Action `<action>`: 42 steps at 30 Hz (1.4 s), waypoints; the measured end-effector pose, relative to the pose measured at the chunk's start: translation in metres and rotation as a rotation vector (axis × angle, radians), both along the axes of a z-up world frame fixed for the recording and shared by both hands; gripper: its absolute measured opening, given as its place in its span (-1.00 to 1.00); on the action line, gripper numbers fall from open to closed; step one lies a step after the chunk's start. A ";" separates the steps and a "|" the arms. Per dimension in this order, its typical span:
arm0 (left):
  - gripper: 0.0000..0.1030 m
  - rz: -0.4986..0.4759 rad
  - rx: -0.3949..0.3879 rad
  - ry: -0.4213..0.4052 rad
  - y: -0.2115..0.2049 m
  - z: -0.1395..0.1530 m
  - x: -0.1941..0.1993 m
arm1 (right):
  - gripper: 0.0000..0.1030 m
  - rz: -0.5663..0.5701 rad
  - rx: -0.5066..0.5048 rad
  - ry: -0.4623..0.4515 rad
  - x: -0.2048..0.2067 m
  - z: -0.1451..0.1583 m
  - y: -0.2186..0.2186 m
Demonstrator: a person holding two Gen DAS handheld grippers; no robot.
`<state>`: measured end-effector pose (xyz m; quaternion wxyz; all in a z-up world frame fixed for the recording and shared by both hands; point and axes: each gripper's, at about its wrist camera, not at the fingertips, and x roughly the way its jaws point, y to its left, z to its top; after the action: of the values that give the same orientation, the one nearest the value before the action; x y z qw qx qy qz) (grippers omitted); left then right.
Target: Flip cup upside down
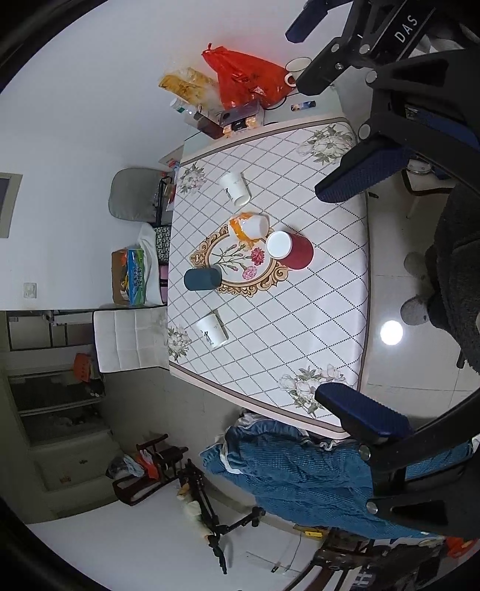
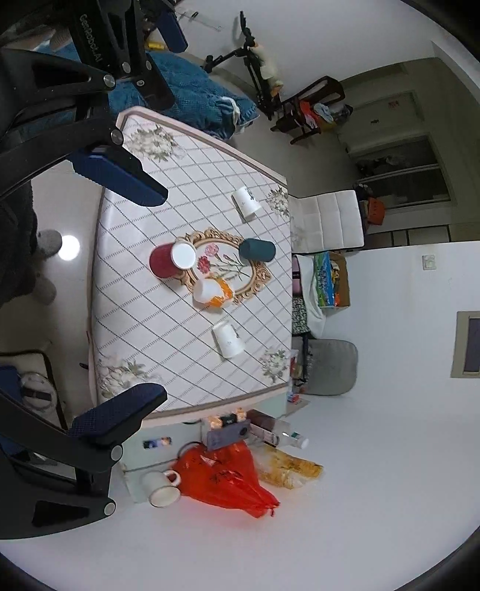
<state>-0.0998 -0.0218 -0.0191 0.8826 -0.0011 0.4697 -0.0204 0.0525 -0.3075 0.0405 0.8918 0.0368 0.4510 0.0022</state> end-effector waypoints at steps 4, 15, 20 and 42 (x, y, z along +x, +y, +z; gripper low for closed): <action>0.94 0.000 0.003 -0.007 0.003 0.003 -0.002 | 0.91 -0.002 -0.003 0.000 -0.001 0.000 0.000; 0.94 0.002 0.013 -0.006 0.008 0.008 -0.003 | 0.91 -0.006 -0.007 0.001 -0.006 0.001 -0.003; 0.94 0.003 0.012 -0.003 0.006 0.009 -0.005 | 0.91 -0.005 -0.007 0.002 -0.007 0.002 -0.003; 0.98 0.005 0.033 -0.029 0.001 0.012 -0.021 | 0.91 -0.003 0.004 -0.009 -0.021 0.002 -0.015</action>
<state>-0.1211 -0.0210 -0.0071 0.8892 0.0129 0.4571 -0.0105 0.0317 -0.3223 0.0430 0.8938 0.0394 0.4467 0.0019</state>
